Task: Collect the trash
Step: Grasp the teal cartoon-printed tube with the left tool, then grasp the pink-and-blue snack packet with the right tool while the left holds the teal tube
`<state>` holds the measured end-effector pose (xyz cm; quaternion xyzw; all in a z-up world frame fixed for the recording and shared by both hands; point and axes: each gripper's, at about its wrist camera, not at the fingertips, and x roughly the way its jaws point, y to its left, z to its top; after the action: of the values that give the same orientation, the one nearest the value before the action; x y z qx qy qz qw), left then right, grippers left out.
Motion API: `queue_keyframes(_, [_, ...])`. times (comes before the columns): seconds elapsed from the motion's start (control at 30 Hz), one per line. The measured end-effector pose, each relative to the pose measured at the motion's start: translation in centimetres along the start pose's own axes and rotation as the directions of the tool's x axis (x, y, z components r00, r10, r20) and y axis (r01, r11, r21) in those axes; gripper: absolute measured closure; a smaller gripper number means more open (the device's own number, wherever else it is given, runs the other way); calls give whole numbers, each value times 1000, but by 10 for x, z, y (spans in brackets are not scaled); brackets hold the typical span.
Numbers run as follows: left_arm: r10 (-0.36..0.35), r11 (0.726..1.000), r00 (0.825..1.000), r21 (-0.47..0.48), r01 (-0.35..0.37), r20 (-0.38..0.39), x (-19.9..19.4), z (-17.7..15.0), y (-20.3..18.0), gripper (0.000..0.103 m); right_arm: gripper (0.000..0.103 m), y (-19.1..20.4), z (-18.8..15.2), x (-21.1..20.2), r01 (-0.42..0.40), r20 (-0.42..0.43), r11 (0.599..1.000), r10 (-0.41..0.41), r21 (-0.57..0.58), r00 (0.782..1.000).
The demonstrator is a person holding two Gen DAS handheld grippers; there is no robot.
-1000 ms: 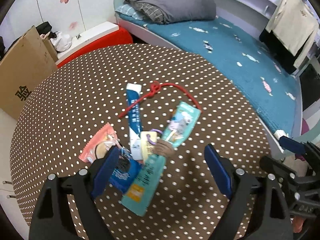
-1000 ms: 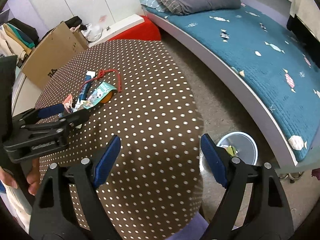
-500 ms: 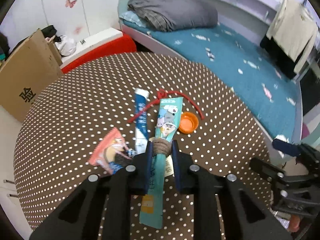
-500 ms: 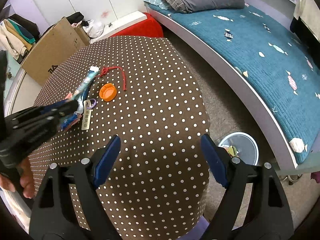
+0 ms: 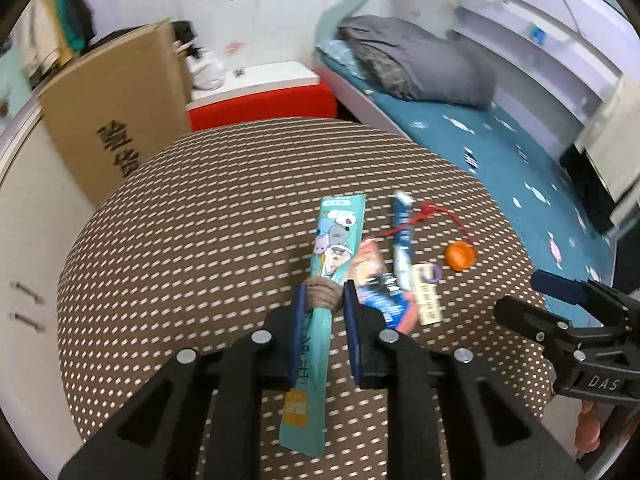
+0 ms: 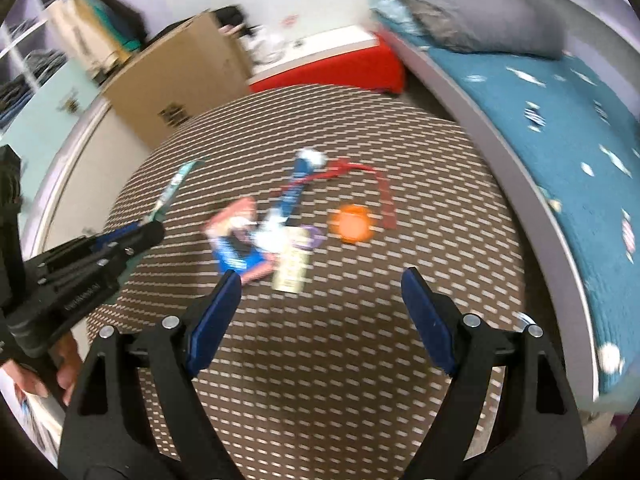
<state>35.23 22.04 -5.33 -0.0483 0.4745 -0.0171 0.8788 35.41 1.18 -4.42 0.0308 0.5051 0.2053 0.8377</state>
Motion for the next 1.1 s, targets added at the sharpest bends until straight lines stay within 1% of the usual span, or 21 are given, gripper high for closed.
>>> queue_keyframes(0.1, [19,999,1000,-50,-19,3,-3,-7,21,85,22,23,9,18,-40,-51,997,37,-66,998])
queue_keyframes(0.17, [27,995,1000,-91,-27,2,-6,-14,37,85,23,38,15,32,-52,-83,992,43,-117,996])
queue_keyframes(0.3, [48,989,999,-140,-48,-4,-6,-23,55,85,23,58,22,53,-35,-124,984,14,-172,992])
queue_keyframes(0.4, [48,984,999,-170,-47,-1,-8,-30,67,85,31,72,24,70,-35,-171,974,-3,-222,985])
queue_keyframes(0.57, [60,978,998,-199,-59,-3,-9,-43,81,85,33,81,26,93,-11,-218,970,-44,-244,975])
queue_keyframes(0.6, [64,978,998,-201,-63,-4,-9,-44,82,85,40,83,27,98,0,-222,968,-58,-251,973])
queue_keyframes(0.63, [68,977,998,-203,-68,-8,-8,-46,83,85,48,85,26,103,32,-222,964,-93,-263,971])
queue_keyframes(0.67, [69,976,998,-205,-70,-13,-7,-47,83,85,65,87,26,103,77,-196,955,-136,-286,971])
queue_keyframes(0.7, [69,975,997,-208,-72,-18,-6,-49,84,85,73,90,27,104,107,-180,946,-168,-307,969])
queue_keyframes(0.8, [68,976,997,-206,-71,-22,-7,-54,83,85,76,88,30,98,82,-186,956,-138,-280,973])
queue_keyframes(1.0, [64,984,998,-166,-65,-11,-12,-56,61,85,77,72,22,79,46,-183,971,-91,-236,979])
queue_keyframes(1.1, [55,988,999,-146,-54,-2,-16,-57,45,85,77,60,11,63,39,-170,976,-76,-213,982])
